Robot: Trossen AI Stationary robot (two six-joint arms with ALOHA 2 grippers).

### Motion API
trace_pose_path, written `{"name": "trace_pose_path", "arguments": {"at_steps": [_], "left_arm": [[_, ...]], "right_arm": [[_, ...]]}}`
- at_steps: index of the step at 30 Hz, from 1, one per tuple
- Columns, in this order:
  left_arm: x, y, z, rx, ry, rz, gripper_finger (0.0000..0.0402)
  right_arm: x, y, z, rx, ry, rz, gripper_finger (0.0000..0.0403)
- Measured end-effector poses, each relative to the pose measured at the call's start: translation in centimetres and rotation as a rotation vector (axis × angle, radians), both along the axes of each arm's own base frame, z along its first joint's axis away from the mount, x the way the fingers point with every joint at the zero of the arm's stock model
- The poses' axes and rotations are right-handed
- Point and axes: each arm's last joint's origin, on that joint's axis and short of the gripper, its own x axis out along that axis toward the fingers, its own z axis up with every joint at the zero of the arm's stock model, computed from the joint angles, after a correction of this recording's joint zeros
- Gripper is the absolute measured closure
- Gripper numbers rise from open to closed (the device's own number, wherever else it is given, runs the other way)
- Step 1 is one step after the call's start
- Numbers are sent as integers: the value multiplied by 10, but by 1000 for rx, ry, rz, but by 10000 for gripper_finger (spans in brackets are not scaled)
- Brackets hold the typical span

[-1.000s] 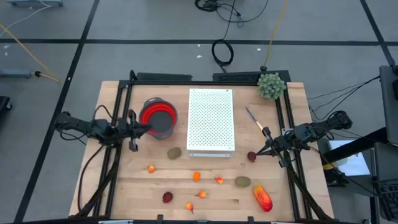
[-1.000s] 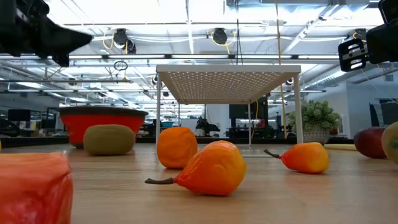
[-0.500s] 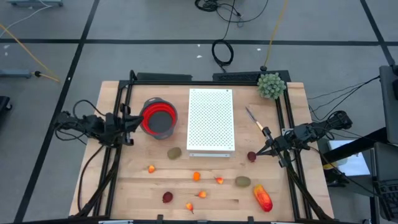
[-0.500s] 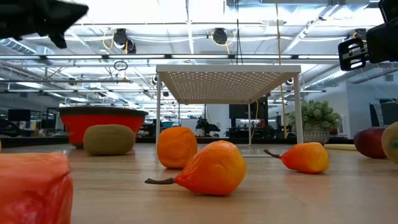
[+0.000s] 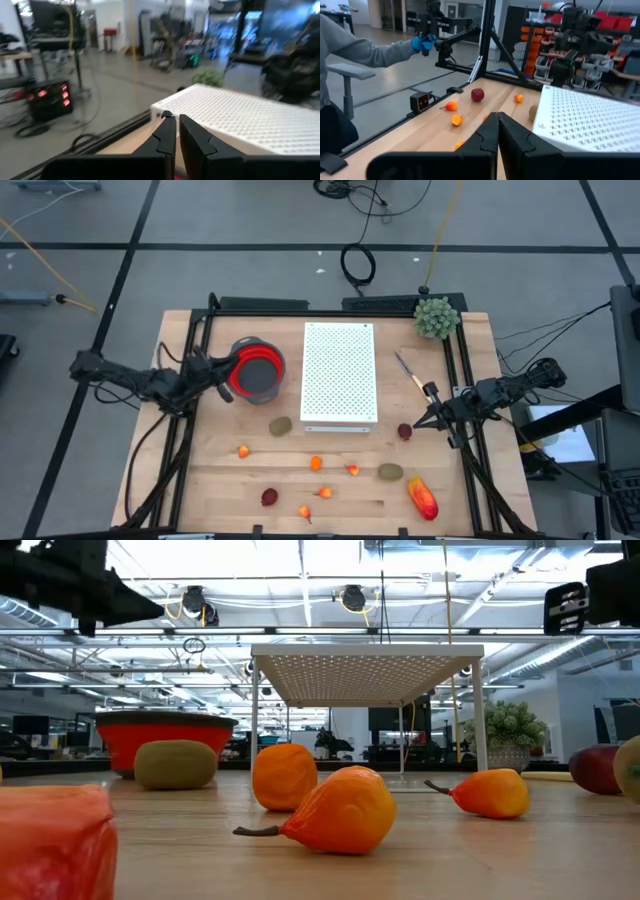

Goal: Pick & Place Fruit
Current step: Put the red strainer bowl on the shelf

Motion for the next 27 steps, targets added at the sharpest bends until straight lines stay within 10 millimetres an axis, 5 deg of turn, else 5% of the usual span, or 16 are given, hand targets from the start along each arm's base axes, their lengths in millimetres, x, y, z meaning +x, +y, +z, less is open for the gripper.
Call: {"name": "trace_pose_path", "arguments": {"at_steps": [13,27], "left_arm": [[28,6,56,-254,241,104,380],[65,33,55,-785,539,174,381]], "right_arm": [[0,0,0,-5,0,0,403],[0,0,-4,-48,21,0,403]]}}
